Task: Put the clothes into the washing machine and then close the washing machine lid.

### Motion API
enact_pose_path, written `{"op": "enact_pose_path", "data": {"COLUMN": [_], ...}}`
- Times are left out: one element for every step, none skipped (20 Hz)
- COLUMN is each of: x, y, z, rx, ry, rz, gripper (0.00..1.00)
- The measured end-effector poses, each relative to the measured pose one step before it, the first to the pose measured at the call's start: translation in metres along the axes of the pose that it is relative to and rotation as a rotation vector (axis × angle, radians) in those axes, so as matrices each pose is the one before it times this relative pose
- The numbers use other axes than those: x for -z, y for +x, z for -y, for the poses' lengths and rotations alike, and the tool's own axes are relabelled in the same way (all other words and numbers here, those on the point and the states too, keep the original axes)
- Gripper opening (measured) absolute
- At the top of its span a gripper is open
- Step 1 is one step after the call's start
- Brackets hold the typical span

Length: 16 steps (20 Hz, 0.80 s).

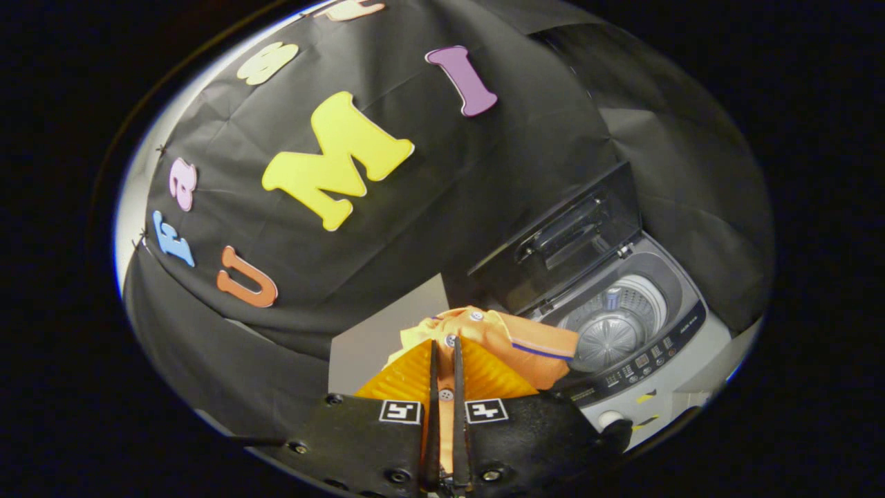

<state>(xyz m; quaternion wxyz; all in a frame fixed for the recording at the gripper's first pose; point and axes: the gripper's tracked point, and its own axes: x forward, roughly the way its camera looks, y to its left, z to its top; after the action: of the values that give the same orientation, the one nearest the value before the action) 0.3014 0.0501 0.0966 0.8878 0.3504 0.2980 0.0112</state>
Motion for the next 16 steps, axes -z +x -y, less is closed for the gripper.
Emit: {"op": "enact_pose_path", "data": {"x": [-0.00904, -0.00879, -0.00965, -0.00865, -0.00880, -0.00925, -0.00834, -0.00652, -0.00585, -0.00308, -0.00363, -0.00268, -0.00317, -0.00146, -0.00120, 0.00065], "y": [0.00071, 0.00053, 0.00076, -0.00084, -0.00048, -0.00083, -0.00003, -0.00170, -0.00048, 0.00014, 0.00122, -0.00079, 0.00194, 0.00083, 0.00246, 0.00174], "z": [0.00666, 0.00690, 0.00737, 0.00717, 0.00663, 0.00651, 0.00567, 0.00569, 0.00430, 0.00448, 0.00480, 0.00409, 0.00250, 0.00526, 0.00522, 0.00609], "rx": [-0.00798, -0.00903, -0.00541, -0.00551, -0.00013, -0.00108, -0.00159, -0.00656, -0.00651, -0.01010, -0.00571, -0.00752, -0.00652, -0.00430, 0.00041, 0.01028], "ry": [0.00768, 0.00932, 0.01154, 0.00842, 0.00372, 0.00177, 0.00310, 0.00361, 0.00343, 0.00103, -0.00057, 0.00058, 0.00144, 0.00044, -0.00358, -0.00478], "rz": [0.00540, 0.00342, 0.00274, 0.00257, 0.00290, 0.00516, 0.00313, 0.00203, -0.00180, -0.00419, -0.00270, -0.00208, -0.00300, -0.00229, -0.00667, -0.01114], "gripper": [0.10, 0.10, 0.10, 0.10, 0.10, 0.10, 0.10, 0.10, 0.10, 0.10, 0.10, 0.10, 0.10, 0.10, 0.10, 0.10]}}
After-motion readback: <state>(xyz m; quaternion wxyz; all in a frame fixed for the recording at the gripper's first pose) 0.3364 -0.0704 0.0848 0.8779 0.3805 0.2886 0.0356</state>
